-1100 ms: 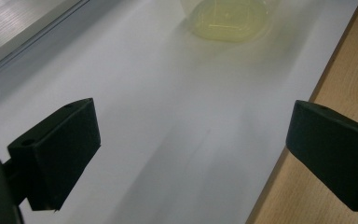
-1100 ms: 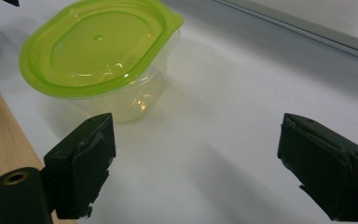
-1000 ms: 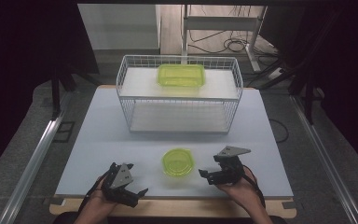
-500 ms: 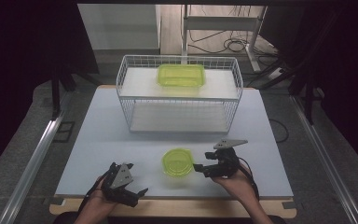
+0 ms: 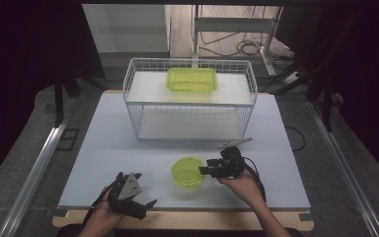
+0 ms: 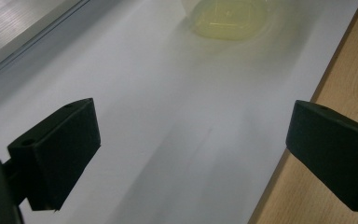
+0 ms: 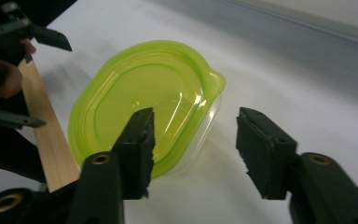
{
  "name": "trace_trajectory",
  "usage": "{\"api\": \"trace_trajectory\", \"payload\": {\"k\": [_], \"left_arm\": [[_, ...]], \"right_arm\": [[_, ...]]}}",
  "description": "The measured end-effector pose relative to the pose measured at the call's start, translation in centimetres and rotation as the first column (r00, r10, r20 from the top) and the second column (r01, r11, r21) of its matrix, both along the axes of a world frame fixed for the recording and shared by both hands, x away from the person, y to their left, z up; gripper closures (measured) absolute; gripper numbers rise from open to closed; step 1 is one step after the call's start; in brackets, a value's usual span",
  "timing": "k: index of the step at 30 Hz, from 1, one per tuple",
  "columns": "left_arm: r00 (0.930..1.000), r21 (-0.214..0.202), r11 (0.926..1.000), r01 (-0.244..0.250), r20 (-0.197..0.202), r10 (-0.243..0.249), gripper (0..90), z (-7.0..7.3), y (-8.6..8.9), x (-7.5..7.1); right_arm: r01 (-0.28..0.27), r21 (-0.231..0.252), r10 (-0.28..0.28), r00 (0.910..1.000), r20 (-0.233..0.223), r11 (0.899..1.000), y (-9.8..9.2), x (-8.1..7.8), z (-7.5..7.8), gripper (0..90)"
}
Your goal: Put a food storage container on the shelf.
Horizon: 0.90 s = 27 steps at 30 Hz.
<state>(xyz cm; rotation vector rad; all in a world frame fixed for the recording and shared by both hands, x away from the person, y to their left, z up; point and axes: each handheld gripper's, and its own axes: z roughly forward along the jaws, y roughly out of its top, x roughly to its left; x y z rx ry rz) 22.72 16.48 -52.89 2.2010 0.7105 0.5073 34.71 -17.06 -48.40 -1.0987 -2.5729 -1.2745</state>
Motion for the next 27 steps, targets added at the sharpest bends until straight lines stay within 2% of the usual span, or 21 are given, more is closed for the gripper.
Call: {"api": "trace_trajectory", "payload": {"k": [3,8,13,15,16,19,23,27], "left_arm": [[1.0000,0.005,1.0000,0.003,-0.001,-0.003,2.7,0.0,0.0,0.0],[1.0000,0.004,1.0000,0.001,-0.002,-0.001,2.7,0.0,0.0,0.0],[1.0000,0.005,1.0000,0.003,-0.002,-0.003,2.7,0.0,0.0,0.0],[1.0000,0.005,1.0000,0.003,-0.001,-0.003,2.7,0.0,0.0,0.0],[1.0000,0.005,1.0000,0.003,0.000,-0.003,2.7,0.0,0.0,0.0],[1.0000,0.006,1.0000,0.002,0.001,-0.002,2.7,0.0,0.0,0.0],[1.0000,0.008,1.0000,0.004,0.002,-0.004,2.7,0.0,0.0,0.0],[1.0000,0.009,1.0000,0.003,0.003,-0.003,2.7,0.0,0.0,0.0]], "right_arm": [[0.007,0.028,-0.005,0.9981,-0.061,1.000,-0.2,0.9,-0.3,55.0],[0.007,0.055,0.000,0.9912,-0.132,0.998,-0.1,1.7,-0.8,62.5],[0.010,0.085,0.008,0.9782,-0.208,0.996,0.0,2.1,-1.1,71.0],[0.008,0.103,0.017,0.9713,-0.237,0.995,-0.1,2.2,-1.0,78.5],[-0.001,0.117,0.030,0.9685,-0.247,0.993,-0.1,2.3,-1.0,79.2],[-0.015,0.114,0.044,0.9649,-0.259,0.993,0.2,2.1,-0.8,80.4],[-0.020,0.156,0.064,0.9579,-0.280,0.988,0.2,1.9,-0.6,81.4],[-0.010,0.154,0.052,0.9625,-0.266,0.988,0.1,1.7,-0.3,81.6]]}}
